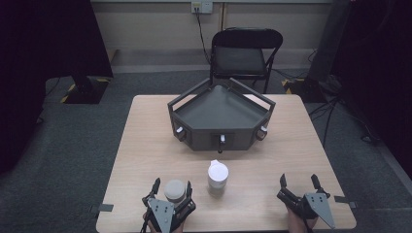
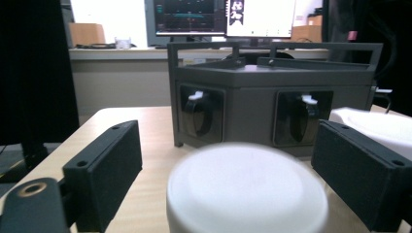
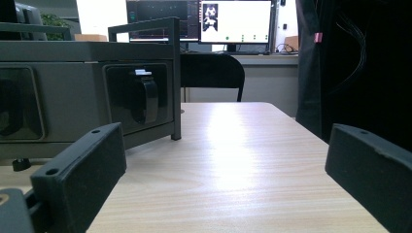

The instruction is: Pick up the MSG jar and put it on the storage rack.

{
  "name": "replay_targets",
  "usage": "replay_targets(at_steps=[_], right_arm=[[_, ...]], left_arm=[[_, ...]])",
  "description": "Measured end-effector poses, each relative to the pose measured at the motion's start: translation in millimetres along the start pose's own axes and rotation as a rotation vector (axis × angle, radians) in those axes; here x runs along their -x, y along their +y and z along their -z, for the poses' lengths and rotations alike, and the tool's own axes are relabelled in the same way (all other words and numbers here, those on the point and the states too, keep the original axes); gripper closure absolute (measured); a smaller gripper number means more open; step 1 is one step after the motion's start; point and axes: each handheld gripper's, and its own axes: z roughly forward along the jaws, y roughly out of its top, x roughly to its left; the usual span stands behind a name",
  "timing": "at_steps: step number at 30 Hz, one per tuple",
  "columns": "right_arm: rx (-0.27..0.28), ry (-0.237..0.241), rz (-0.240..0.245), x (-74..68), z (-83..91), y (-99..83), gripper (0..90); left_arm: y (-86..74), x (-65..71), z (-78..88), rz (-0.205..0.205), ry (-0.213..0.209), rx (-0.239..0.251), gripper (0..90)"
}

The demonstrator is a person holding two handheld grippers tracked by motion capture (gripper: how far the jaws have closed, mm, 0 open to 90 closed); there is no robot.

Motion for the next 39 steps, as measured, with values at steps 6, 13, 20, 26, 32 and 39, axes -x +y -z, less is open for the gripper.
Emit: replay_targets(at_steps=[6,13,20,26,32,39], right_arm=[[0.000,0.000,0.000,0.0,0.0,0.0,0.0],[0.000,0.000,0.000,0.0,0.0,0.0,0.0],[0.000,0.000,0.000,-0.1,0.0,0.0,0.0],[0.000,0.000,0.000,-0.1,0.0,0.0,0.0],[0.000,0.000,0.000,-0.1,0.0,0.0,0.0],[0.000,0.000,0.000,-0.1,0.0,0.0,0.0]], left_arm=[[-8.6,2.3,7.2,-0.007,-0.007,-0.013,19.1],[-12.4,-0.9,8.1,0.003,-0.019,-0.037,25.6],[-15.1,-4.4,8.8,0.013,-0.029,-0.025,33.4],[-18.8,-4.4,8.7,0.006,-0.029,-0.011,33.7],[-18.6,-7.2,8.4,0.013,-0.038,-0.010,34.0],[-13.0,-13.9,6.1,-0.005,-0.059,-0.004,33.9]])
